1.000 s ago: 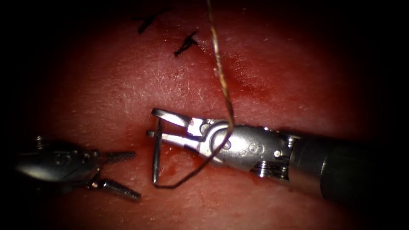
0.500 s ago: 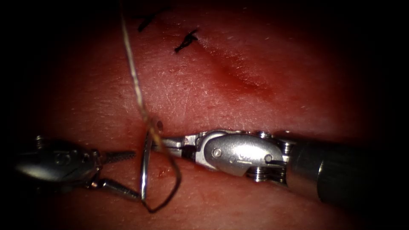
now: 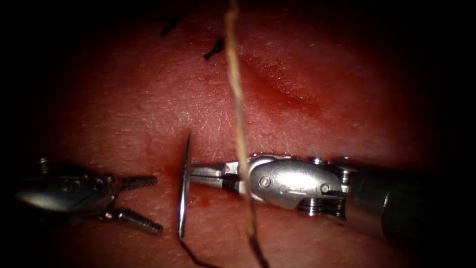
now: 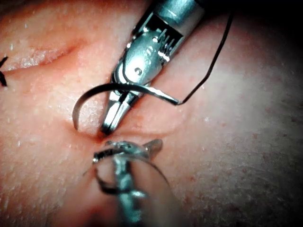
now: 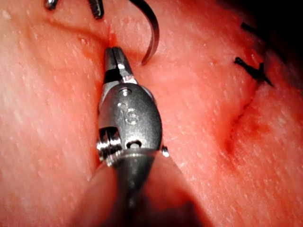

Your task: Wound Closure

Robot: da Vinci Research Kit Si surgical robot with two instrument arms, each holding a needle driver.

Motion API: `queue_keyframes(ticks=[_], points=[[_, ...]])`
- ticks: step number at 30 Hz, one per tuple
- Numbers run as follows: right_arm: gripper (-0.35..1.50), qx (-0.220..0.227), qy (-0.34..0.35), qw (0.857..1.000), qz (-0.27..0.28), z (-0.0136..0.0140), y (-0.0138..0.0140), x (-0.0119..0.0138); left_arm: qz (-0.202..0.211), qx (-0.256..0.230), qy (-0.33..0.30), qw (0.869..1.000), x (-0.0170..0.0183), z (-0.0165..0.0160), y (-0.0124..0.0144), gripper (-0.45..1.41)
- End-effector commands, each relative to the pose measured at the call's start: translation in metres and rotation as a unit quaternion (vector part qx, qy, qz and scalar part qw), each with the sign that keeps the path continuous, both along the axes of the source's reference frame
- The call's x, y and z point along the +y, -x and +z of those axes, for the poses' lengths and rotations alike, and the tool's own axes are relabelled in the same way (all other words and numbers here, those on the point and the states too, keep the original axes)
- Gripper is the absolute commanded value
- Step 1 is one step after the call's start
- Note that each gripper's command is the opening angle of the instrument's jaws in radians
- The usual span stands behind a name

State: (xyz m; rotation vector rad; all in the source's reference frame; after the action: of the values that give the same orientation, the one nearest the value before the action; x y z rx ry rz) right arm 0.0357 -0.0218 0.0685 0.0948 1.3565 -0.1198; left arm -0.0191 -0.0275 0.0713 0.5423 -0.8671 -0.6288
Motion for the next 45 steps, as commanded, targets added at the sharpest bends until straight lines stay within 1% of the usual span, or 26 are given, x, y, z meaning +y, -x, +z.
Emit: queue_keyframes(ticks=[1,3,4,6,7,10,12,15,16,18,21,25,26,28,29,30,33,35,36,41,45], points=[[-0.35,0.003,-0.001,1.0,-0.001,-0.0001,-0.0005,0.0002,0.0,-0.001,0.0,1.0,0.0,0.0004,0.0006,0.42],[-0.35,0.004,-0.017,1.0,-0.001,-0.0009,-0.0001,0.0005,0.0,-0.001,-0.001,1.0,0.0,0.0003,0.0006,0.42],[-0.32,0.003,-0.018,1.0,0.0,-0.0011,0.0001,0.0007,0.0,-0.001,-0.001,1.0,0.0,0.0002,0.0006,0.42],[-0.18,-0.003,-0.023,1.0,0.006,-0.0017,0.0006,0.0013,0.0,-0.001,-0.001,1.0,0.0,0.0002,0.0006,0.42],[0.04,-0.003,-0.032,0.999,0.025,-0.0022,0.0009,0.0021,0.0,-0.001,-0.001,1.0,0.0,0.0002,0.0007,0.42],[0.39,0.003,-0.046,0.998,0.05,-0.003,0.0009,0.0035,-0.001,0.0,-0.001,1.0,0.0,0.0002,0.0007,0.42],[0.52,0.006,-0.063,0.995,0.074,-0.0036,0.0007,0.0049,-0.001,0.0,-0.001,1.0,0.0,0.0002,0.0008,0.42],[0.76,0.005,-0.083,0.992,0.092,-0.0038,0.0001,0.0062,-0.001,-0.001,-0.002,1.0,0.0001,0.0002,0.0009,0.42],[0.96,0.001,-0.095,0.99,0.1,-0.0036,-0.0009,0.0068,0.0,-0.002,-0.003,1.0,0.0002,0.0001,0.001,0.44],[1.08,-0.003,-0.1,0.989,0.107,-0.0033,-0.0019,0.007,-0.001,-0.003,-0.007,1.0,0.0002,0.0001,0.001,0.44],[1.09,-0.004,-0.101,0.989,0.11,-0.0027,-0.0034,0.0071,-0.001,-0.003,-0.007,1.0,0.0002,-0.0001,0.0009,0.44],[1.09,-0.007,-0.1,0.988,0.116,-0.0023,-0.0044,0.0075,0.0,-0.004,-0.009,1.0,0.0002,-0.0002,0.0009,0.44],[0.93,-0.006,-0.099,0.988,0.117,-0.0022,-0.0044,0.0076,0.0,-0.004,-0.009,1.0,0.0002,-0.0002,0.0009,0.44],[0.52,-0.005,-0.102,0.988,0.117,-0.0021,-0.0041,0.0075,0.0,-0.004,-0.009,1.0,0.0002,-0.0002,0.0009,0.44],[0.42,-0.004,-0.102,0.988,0.117,-0.0021,-0.0041,0.0075,0.0,-0.004,-0.009,1.0,0.0002,-0.0002,0.0009,0.44],[0.47,-0.004,-0.102,0.988,0.117,-0.0022,-0.0041,0.0075,0.0,-0.004,-0.009,1.0,0.0002,-0.0002,0.0009,0.44],[0.74,-0.001,-0.104,0.988,0.119,-0.0026,-0.0041,0.0075,0.0,-0.004,-0.009,1.0,0.0002,-0.0002,0.0009,0.44],[0.86,0.001,-0.106,0.987,0.12,-0.003,-0.0042,0.0076,0.0,-0.004,-0.009,1.0,0.0002,-0.0002,0.0009,0.44],[0.88,0.009,-0.106,0.987,0.119,-0.0036,-0.0043,0.0077,0.0,-0.004,-0.008,1.0,0.0002,-0.0002,0.0009,0.44],[0.88,0.02,-0.1,0.987,0.124,-0.0047,-0.0044,0.0081,0.0,-0.004,-0.008,1.0,0.0002,-0.0001,0.0009,0.44],[0.98,0.028,-0.082,0.989,0.121,-0.0051,-0.0043,0.0082,0.0,-0.004,-0.008,1.0,0.0002,-0.0001,0.0009,0.44]])
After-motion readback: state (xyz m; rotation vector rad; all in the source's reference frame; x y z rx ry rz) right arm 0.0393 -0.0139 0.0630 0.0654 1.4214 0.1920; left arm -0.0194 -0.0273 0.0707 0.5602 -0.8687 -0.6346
